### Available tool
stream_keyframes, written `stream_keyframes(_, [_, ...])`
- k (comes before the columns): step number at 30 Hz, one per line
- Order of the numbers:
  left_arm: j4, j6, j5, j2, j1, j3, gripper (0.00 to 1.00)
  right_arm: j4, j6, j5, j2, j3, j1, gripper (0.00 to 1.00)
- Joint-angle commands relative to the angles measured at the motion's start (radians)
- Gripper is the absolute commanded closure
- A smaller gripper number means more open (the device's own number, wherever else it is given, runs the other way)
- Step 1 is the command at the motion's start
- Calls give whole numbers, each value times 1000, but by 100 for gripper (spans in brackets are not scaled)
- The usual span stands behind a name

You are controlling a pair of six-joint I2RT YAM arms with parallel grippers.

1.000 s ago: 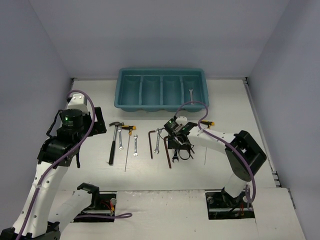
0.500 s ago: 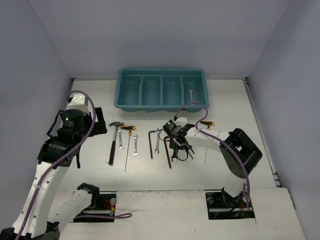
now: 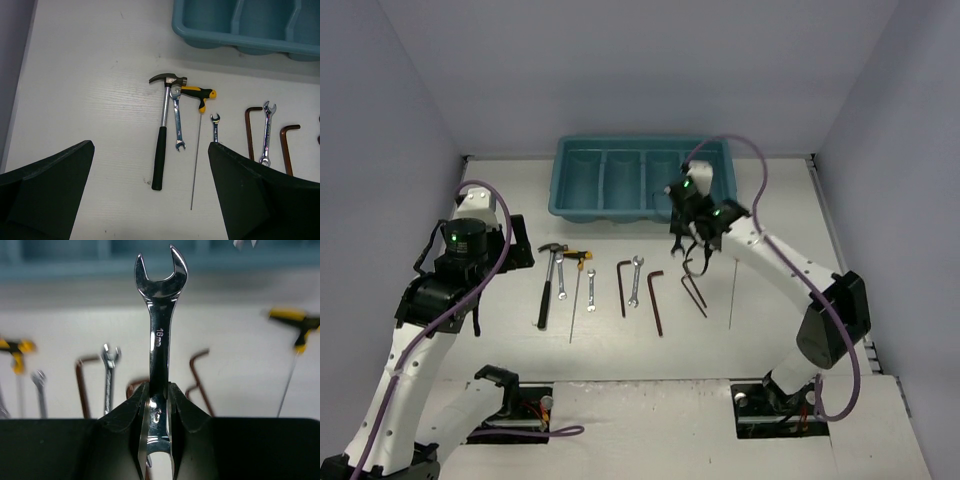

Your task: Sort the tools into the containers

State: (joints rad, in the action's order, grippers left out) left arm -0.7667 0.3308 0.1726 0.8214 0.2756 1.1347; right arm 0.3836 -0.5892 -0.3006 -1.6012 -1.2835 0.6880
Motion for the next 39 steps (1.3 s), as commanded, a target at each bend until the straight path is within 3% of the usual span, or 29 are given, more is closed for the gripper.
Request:
stream_keyframes(1, [26, -4, -2, -4, 7, 13, 3, -5, 219, -17, 18, -211, -167, 100])
stream_keyframes(9, [21, 28, -27, -7, 8, 7, 3, -15, 442, 57, -330, -632, -341, 100])
stream_keyframes(16, [3, 58, -49, -19, 10, -10, 3, -19, 465, 90, -607, -878, -406, 98])
stream_keyframes(20, [-10, 66, -48, -24, 10, -10, 3, -20, 466, 93, -692, -951, -419, 77])
stream_keyframes(23, [-13, 77, -49, -27, 10, -14, 3, -20, 465, 104, -691, -951, -420, 59])
stream_keyframes(27, [-13, 85, -51, -28, 10, -15, 3, -19, 475, 119, -633, -902, -418, 50])
stream_keyframes(35, [-31, 66, -31, -30, 10, 28, 3, -19, 350, 105, -309, -644, -329, 53])
stream_keyframes(39, [-35, 69, -30, -29, 10, 39, 3, -19, 223, 54, -148, -414, -167, 54])
